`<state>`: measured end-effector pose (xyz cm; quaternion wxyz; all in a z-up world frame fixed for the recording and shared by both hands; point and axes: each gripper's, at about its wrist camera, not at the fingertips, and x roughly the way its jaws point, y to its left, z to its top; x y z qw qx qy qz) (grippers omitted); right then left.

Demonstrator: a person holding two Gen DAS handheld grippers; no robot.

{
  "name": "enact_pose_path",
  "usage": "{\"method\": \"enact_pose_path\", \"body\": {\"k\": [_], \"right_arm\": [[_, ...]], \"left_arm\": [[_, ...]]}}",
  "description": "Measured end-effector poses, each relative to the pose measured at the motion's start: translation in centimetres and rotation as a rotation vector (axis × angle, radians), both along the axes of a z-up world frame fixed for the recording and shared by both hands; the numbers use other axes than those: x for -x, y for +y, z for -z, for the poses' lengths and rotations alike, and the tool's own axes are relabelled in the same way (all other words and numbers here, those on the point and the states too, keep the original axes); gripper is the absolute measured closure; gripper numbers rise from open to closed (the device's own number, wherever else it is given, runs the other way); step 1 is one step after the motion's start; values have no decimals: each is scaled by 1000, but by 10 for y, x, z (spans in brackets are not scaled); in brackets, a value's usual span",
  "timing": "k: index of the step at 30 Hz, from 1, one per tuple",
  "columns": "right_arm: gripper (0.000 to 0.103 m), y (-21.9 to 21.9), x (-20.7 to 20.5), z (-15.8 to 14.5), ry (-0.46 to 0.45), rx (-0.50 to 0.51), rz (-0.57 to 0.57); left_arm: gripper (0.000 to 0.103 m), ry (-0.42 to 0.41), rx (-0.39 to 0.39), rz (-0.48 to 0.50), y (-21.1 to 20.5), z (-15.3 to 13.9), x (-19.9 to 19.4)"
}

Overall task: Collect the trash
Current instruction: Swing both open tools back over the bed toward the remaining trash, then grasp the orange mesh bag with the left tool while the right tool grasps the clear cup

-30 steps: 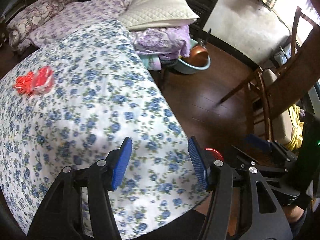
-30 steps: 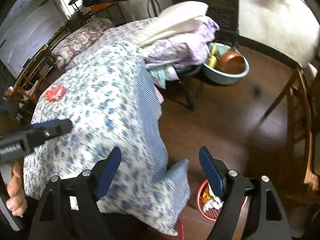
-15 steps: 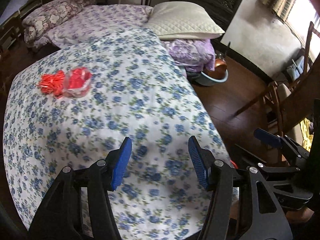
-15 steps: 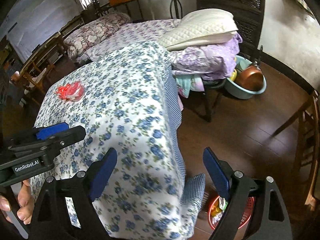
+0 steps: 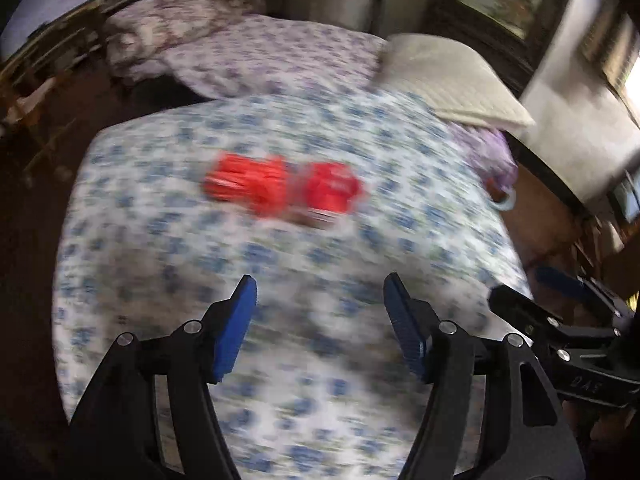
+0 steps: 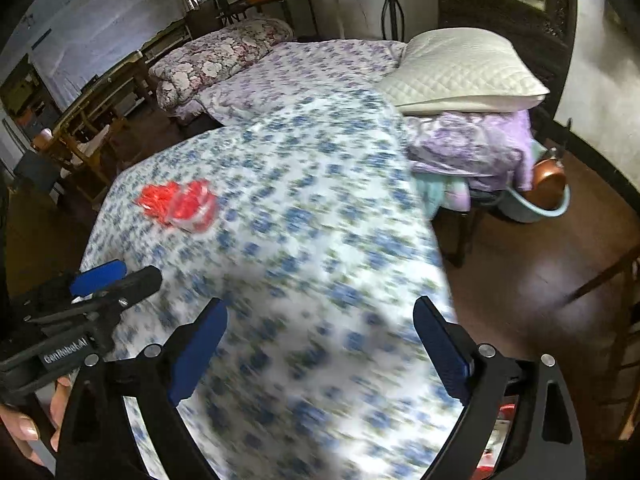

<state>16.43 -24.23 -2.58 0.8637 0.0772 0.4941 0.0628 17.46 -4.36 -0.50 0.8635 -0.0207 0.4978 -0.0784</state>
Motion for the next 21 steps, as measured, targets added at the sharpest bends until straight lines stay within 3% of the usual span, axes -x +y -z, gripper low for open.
{"method": "enact_pose_path", "body": {"k": [8, 12, 15, 21], "right_arm": [[11, 70, -34, 17, 8, 82, -120], [11, 104, -48, 25, -20, 157, -183], [12, 119, -59, 27, -48, 191, -204], [33, 135, -81, 32, -56, 215, -223]], "left_arm": [[31, -40, -41, -219, 77, -10, -14], [31, -1, 66, -242, 95, -9, -19], [31, -10, 51, -267, 98, -8, -21], [31, 7, 83, -309, 111, -4, -27]]}}
